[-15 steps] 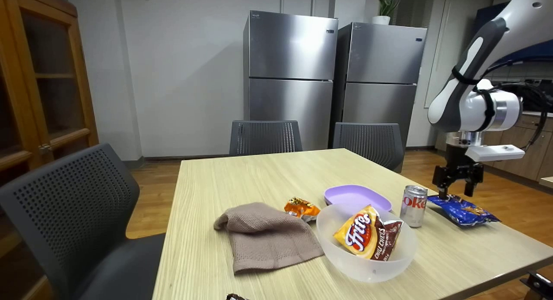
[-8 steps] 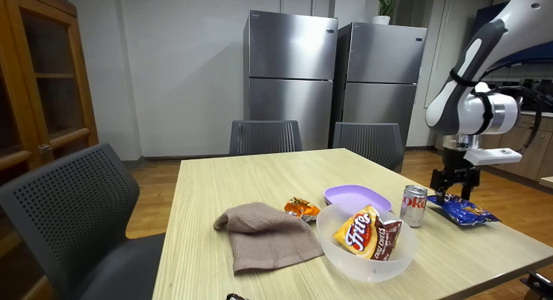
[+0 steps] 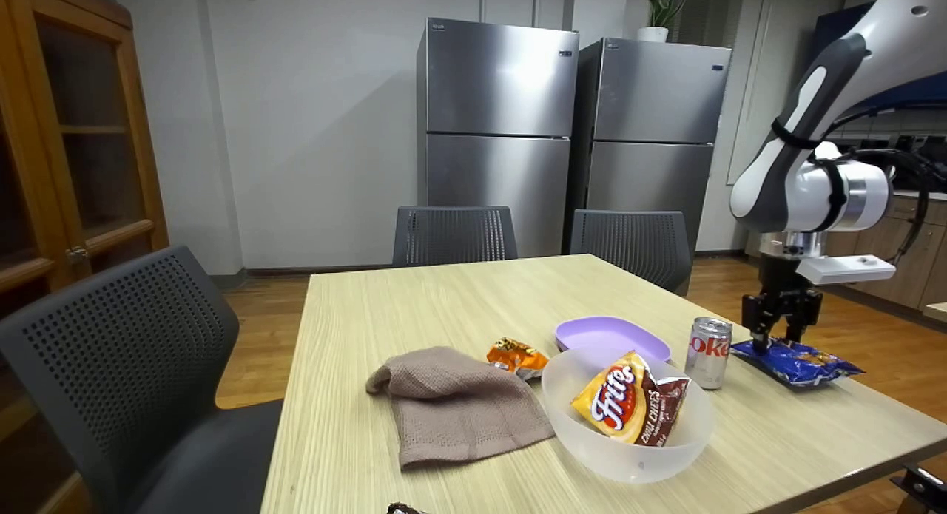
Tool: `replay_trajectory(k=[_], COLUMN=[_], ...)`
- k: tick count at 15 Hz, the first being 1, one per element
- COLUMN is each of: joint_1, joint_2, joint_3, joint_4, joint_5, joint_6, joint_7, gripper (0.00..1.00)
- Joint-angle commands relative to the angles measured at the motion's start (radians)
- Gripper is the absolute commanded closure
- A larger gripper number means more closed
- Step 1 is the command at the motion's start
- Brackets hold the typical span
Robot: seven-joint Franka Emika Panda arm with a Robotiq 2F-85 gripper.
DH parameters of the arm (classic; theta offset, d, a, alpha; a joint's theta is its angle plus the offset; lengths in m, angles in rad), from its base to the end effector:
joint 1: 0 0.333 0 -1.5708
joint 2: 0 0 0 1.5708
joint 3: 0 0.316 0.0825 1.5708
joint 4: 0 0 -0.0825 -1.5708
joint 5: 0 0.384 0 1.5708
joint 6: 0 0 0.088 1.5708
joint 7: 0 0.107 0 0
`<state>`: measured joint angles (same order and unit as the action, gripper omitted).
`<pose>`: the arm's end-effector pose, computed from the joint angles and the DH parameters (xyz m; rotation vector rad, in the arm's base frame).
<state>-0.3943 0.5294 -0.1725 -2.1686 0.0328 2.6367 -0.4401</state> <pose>0.4641 -0.3005 0.1448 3.0941 -0.2091 -0.1257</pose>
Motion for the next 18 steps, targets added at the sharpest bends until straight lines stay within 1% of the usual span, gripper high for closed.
replay_trajectory(k=[1,5,6,7,8,12,14,18], joint_1=[-0.034,-0.041,-0.042,-0.043,-0.044,-0.047,-0.052,-0.059], joint_2=[-0.018,-0.018,-0.018,-0.018,-0.02,-0.042,-0.069,-0.163], joint_3=[0.028,0.031,0.031,0.031,0.031,0.032,0.033,0.026], joint_4=[-0.018,-0.019,-0.019,-0.02,-0.021,-0.032,-0.046,-0.098], joint_5=[-0.008,-0.007,-0.007,-0.007,-0.006,0.0,0.005,0.01], joint_6=[0.017,0.018,0.019,0.019,0.02,0.013,-0.001,-0.019], joint_7=[-0.024,-0.029,-0.029,-0.03,-0.031,-0.028,-0.032,-0.04], gripper=[0.58,0.88,0.95,0.99,1.0,1.0,1.0,1.0])
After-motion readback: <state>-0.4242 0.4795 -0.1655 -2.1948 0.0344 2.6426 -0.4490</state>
